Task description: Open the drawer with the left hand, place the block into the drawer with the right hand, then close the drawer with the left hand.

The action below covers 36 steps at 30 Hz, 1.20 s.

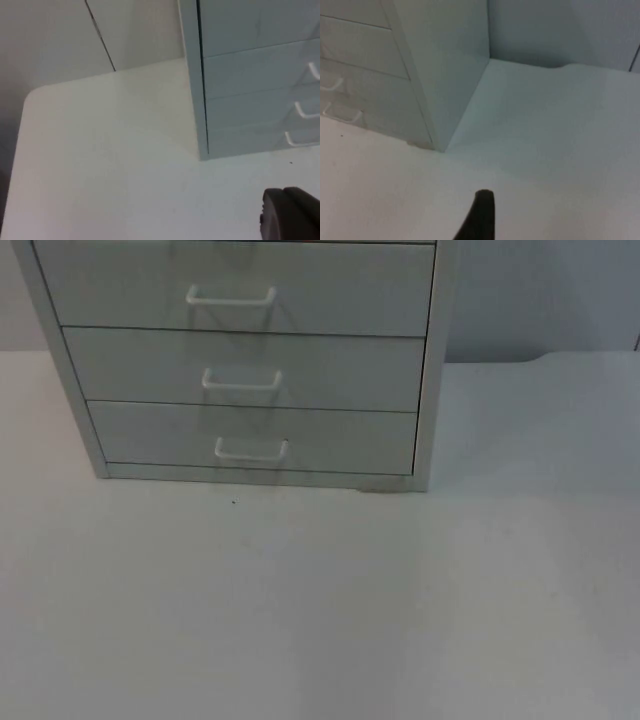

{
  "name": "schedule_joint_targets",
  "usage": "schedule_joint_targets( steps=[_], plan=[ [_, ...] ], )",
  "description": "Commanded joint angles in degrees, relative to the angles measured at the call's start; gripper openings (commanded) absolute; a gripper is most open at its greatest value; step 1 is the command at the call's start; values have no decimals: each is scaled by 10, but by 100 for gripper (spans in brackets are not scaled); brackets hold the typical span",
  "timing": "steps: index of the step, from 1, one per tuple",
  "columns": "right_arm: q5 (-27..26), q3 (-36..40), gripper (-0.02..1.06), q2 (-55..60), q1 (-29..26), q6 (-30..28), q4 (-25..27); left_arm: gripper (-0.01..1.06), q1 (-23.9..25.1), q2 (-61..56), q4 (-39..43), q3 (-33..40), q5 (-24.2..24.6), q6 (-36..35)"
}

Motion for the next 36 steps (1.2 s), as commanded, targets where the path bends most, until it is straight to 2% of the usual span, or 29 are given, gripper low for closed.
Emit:
schedule_joint_targets(
  steps=[1, 2, 5, 7, 11, 12, 16, 23, 30, 34, 36],
  plan=[
    [-2, 6, 78, -22, -3, -67, 58, 0, 15, -32, -62, 3, 23, 45],
    [-2, 6, 78, -22, -3, -67, 58, 0, 15, -32, -62, 3, 23, 45],
    [-14, 27, 78, -47, -3, -110, 101, 0, 15, -70, -84, 5, 31, 53],
    [-21, 37, 78, -59, -3, -113, 104, 0, 15, -89, -86, 13, 25, 55],
    [-34, 61, 78, -104, -3, -113, 109, 0, 15, -173, -89, 87, -1, 54],
    [-34, 61, 78, -104, -3, -113, 109, 0, 15, -173, -89, 87, -1, 54],
    [7, 68, 78, -153, -3, -113, 110, 0, 15, -282, -99, 154, 1, 53],
    [27, 101, 78, -215, -3, -107, 110, 0, 15, -379, -97, 180, 25, 50],
    [65, 135, 78, -290, -3, -86, 105, 0, 15, -455, -98, 221, 72, 50],
    [128, 140, 78, -349, -3, -26, 54, 0, 15, -455, -98, 237, 102, 49],
    [133, 140, 78, -356, -3, -15, 44, 0, 15, -455, -98, 242, 103, 49]
  ],
)
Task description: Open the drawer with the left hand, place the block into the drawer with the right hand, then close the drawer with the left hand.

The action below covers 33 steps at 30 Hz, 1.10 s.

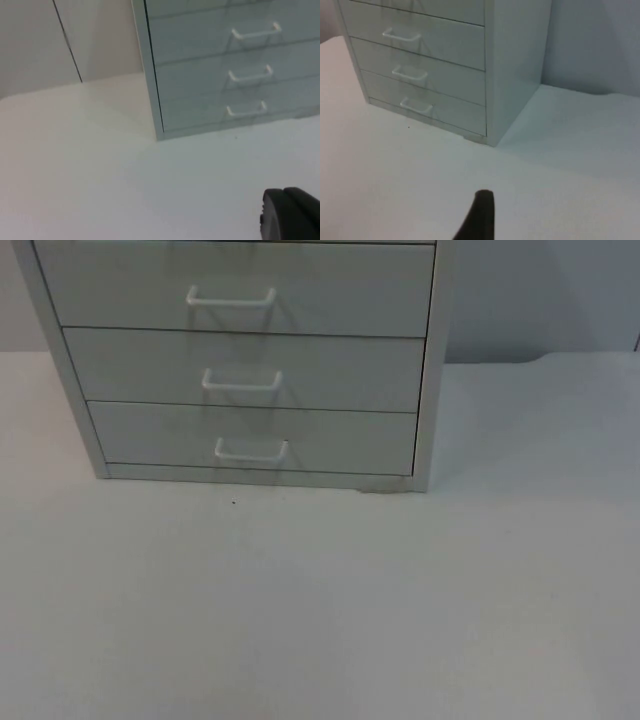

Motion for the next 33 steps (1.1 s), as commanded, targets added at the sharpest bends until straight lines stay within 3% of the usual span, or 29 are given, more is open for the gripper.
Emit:
schedule_joint_targets(
  steps=[1, 4, 10, 19, 33],
  plan=[
    [26, 1, 78, -25, -3, 39, -36, 0, 2, -3, -7, 8, 11, -3],
    [59, 2, 78, -58, -3, 88, -95, 0, 2, -3, -7, 8, 11, -3],
    [96, 16, 78, -79, -3, 143, -166, 0, 2, -3, 2, 10, 28, -3],
    [104, 28, 78, -79, -3, 166, -195, 0, 2, -3, 13, 24, 44, 0],
    [104, 28, 78, -79, -3, 174, -200, 0, 2, -3, 39, 24, 42, -33]
  ],
)
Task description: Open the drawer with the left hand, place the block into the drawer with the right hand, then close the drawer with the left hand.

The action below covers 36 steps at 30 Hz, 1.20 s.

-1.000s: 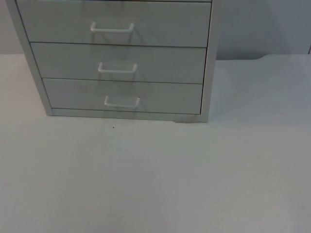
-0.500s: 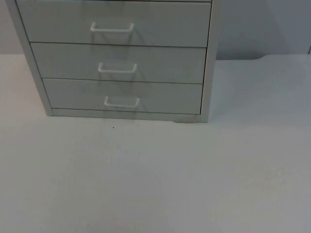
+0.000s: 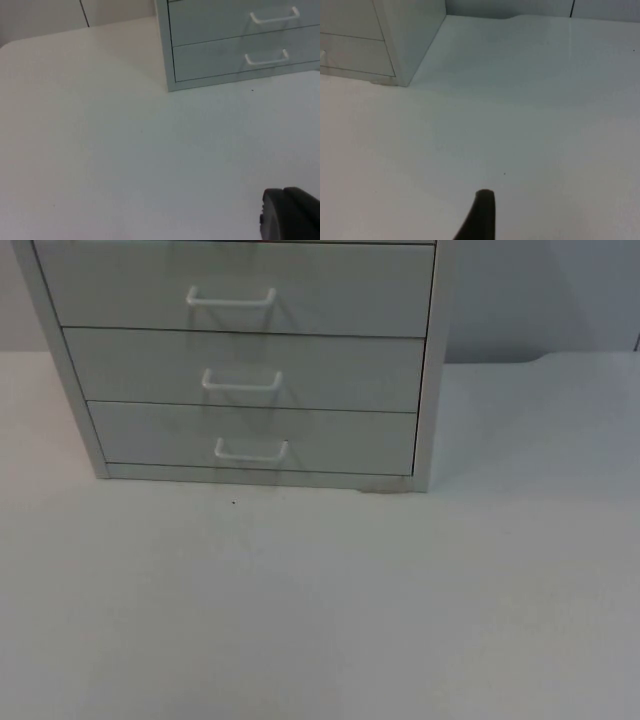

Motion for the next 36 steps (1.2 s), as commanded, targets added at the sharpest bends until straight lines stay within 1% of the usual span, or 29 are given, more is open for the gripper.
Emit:
schedule_joint_targets(
  steps=[1, 2, 3, 5, 6, 7, 9, 11, 12, 13, 14, 36],
  plan=[
    [-1, 0, 78, -2, -3, 4, -4, 0, 2, -3, 3, 3, 0, -6],
    [-1, 0, 78, -2, -3, 4, -4, 0, 2, -3, 3, 3, 0, -6],
    [-1, 0, 78, -2, -3, 4, -4, 2, 2, -3, 3, 3, 0, -6],
    [-2, 0, 78, -2, -3, 4, -4, 15, 2, -3, 1, 3, 0, -6],
    [-2, 0, 79, -2, -3, 4, -1, 27, 2, -3, 1, 3, 0, -6],
    [-2, 0, 79, -2, -3, 4, -1, 27, 2, -3, 1, 3, 0, -6],
    [-2, 0, 85, -2, -3, 4, -1, 56, 2, -3, 1, 3, 0, -7],
    [-2, 0, 94, -2, -3, 4, -1, 93, 2, -3, 2, 3, 0, -10],
    [-2, 0, 94, -2, -3, 4, -1, 93, 2, -3, 2, 3, 0, -10],
    [-2, 0, 99, -2, -3, 4, -1, 105, 2, -3, 2, 3, 0, -13],
    [-2, 0, 105, -2, -3, 4, -1, 105, 2, -3, 2, 3, 0, -13],
    [-2, 0, 105, -2, -3, 4, -1, 105, 2, -3, 6, 3, 0, -27]
  ],
)
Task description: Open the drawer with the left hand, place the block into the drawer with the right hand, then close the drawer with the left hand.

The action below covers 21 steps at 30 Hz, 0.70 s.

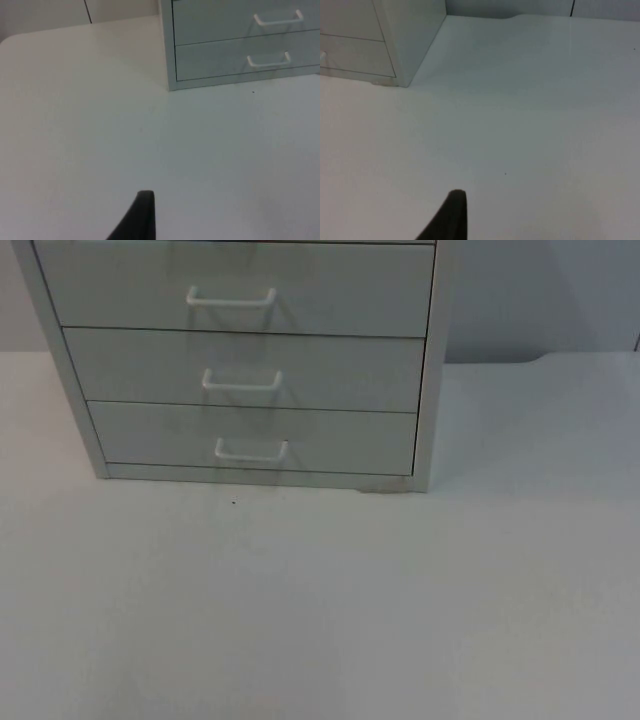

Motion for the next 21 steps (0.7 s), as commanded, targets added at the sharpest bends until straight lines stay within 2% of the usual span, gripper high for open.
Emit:
schedule_joint_targets(
  steps=[1, 21],
  plan=[
    [-2, 0, 105, -2, -3, 0, 0, 105, 2, -3, 5, 3, 0, -12],
    [-2, 0, 105, -2, -3, 7, 3, 105, 2, -3, 8, 3, 0, -16]
  ],
)
